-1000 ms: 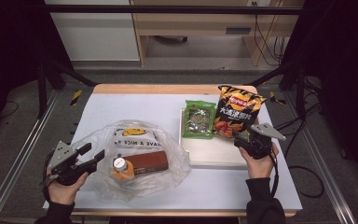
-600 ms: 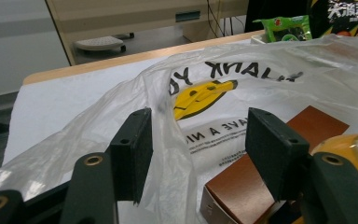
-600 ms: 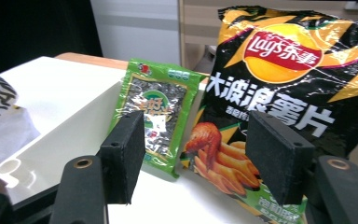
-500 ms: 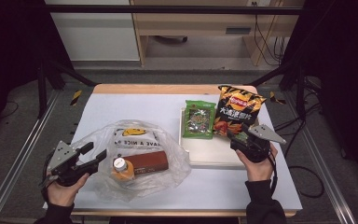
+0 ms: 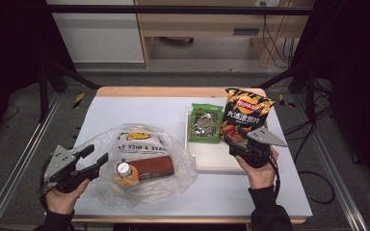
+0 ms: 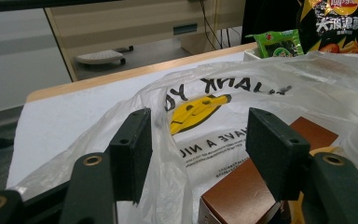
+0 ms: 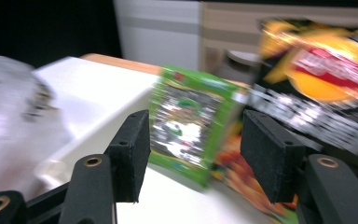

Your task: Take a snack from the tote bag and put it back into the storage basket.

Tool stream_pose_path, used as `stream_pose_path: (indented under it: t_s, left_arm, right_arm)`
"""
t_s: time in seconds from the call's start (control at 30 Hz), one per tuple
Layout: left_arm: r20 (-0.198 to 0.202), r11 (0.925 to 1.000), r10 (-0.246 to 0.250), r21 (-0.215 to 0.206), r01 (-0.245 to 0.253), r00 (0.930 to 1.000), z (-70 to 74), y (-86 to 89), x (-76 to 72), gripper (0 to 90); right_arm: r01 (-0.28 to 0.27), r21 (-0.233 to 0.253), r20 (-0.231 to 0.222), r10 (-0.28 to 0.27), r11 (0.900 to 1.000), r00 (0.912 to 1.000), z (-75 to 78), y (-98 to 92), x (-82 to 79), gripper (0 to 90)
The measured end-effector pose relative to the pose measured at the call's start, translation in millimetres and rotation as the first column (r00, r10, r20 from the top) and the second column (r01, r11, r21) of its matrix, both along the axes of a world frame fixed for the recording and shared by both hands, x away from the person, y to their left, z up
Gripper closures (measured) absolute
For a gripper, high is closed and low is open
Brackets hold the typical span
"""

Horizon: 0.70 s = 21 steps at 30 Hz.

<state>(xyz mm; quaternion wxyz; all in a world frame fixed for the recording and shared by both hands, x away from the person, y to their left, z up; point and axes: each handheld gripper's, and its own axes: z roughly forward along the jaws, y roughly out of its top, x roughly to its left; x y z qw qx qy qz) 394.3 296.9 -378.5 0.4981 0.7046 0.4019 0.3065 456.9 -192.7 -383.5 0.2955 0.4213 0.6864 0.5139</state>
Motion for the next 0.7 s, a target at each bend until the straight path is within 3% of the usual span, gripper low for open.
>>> stream_pose_path:
  t_s: [0.13,0.27,0.4,0.53,0.7]
  left_arm:
    - [0.015,1.0000,0.000,-0.002,0.000,0.9999,5.3,0.6,-3.8,39.6]
    - [0.007,0.9998,-0.016,-0.013,0.016,0.9998,7.9,-0.3,-5.9,42.0]
    - [-0.002,0.9995,-0.017,-0.025,0.017,0.9999,8.3,-3.3,-7.1,40.5]
    - [-0.019,0.9997,-0.018,-0.019,0.018,0.9997,7.1,-8.9,-6.9,38.7]
    - [-0.027,0.9992,-0.039,-0.015,0.038,0.9989,5.1,-14.2,-5.6,39.7]
  right_arm:
    - [-0.102,-0.010,0.046,0.102,0.995,0.9937,11.4,21.9,-10.0,42.8]
    - [-0.213,-0.003,0.063,0.212,0.977,0.9752,19.5,47.0,-21.0,42.8]
    - [-0.265,-0.004,0.055,0.265,0.964,0.9627,20.3,65.5,-26.0,40.5]
    - [-0.315,-0.015,0.057,0.315,0.949,0.9473,19.0,82.4,-26.9,44.2]
    - [-0.381,-0.026,0.066,0.382,0.924,0.9219,20.7,105.4,-28.4,49.0]
